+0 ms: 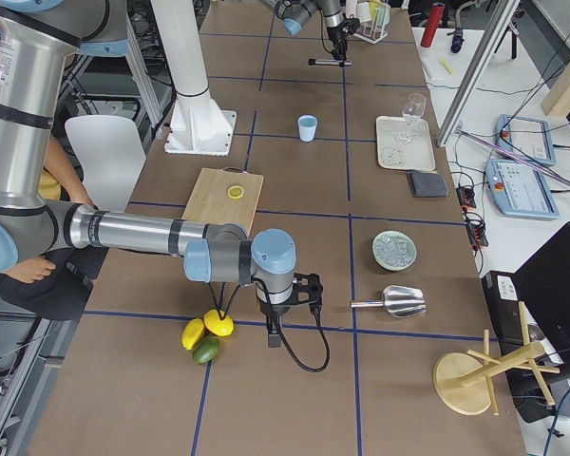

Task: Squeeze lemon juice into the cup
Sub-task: 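Carry the muddler with the left gripper over the blue cup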

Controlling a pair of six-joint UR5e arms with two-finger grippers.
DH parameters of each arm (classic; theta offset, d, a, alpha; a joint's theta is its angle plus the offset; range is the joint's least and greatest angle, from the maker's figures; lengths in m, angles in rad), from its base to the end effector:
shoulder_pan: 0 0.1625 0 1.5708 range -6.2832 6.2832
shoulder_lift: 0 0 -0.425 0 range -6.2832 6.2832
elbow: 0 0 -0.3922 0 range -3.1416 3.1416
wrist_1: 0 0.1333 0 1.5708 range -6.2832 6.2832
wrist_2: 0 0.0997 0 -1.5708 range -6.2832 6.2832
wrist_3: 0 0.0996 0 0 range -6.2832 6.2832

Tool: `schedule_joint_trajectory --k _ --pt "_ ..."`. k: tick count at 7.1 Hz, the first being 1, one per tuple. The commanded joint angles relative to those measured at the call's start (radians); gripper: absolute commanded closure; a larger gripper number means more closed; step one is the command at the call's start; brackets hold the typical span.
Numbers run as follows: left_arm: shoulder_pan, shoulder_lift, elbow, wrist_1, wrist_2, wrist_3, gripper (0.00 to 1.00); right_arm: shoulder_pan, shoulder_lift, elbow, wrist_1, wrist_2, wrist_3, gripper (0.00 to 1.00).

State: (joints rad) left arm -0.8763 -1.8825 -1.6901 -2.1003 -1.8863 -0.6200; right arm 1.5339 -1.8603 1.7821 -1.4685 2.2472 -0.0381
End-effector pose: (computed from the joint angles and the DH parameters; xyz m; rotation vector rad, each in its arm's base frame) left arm 0.3190 -0.5430 0.3757 0.5769 0.8129 0.2197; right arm 0.0572 -0.3736 0.6757 0.0236 -0.6765 -0.0803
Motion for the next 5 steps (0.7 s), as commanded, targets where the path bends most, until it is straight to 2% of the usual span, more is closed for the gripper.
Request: schedule_joint_trajectory --k 1,2,3,4,5 --pt "0.006 -0.099 -0.054 -0.038 0.044 0.011 1.00 0.000 0.000 0.003 -0.001 -0.001 0.004 0.00" --pt "0.031 -0.107 -0.045 -0.184 0.097 0.014 1.00 0.002 0.003 0.003 -0.001 0.000 0.004 0.00" --pt "0.099 -0.107 -0.027 -0.351 0.210 0.019 1.00 0.002 0.003 0.003 -0.003 0.002 0.004 0.00" --pt "0.159 -0.119 0.013 -0.521 0.232 0.031 1.00 0.002 0.001 0.002 -0.006 0.000 0.006 0.00" --pt "0.239 -0.162 0.024 -0.667 0.344 0.157 1.00 0.002 0.001 -0.001 -0.007 -0.001 0.006 0.00"
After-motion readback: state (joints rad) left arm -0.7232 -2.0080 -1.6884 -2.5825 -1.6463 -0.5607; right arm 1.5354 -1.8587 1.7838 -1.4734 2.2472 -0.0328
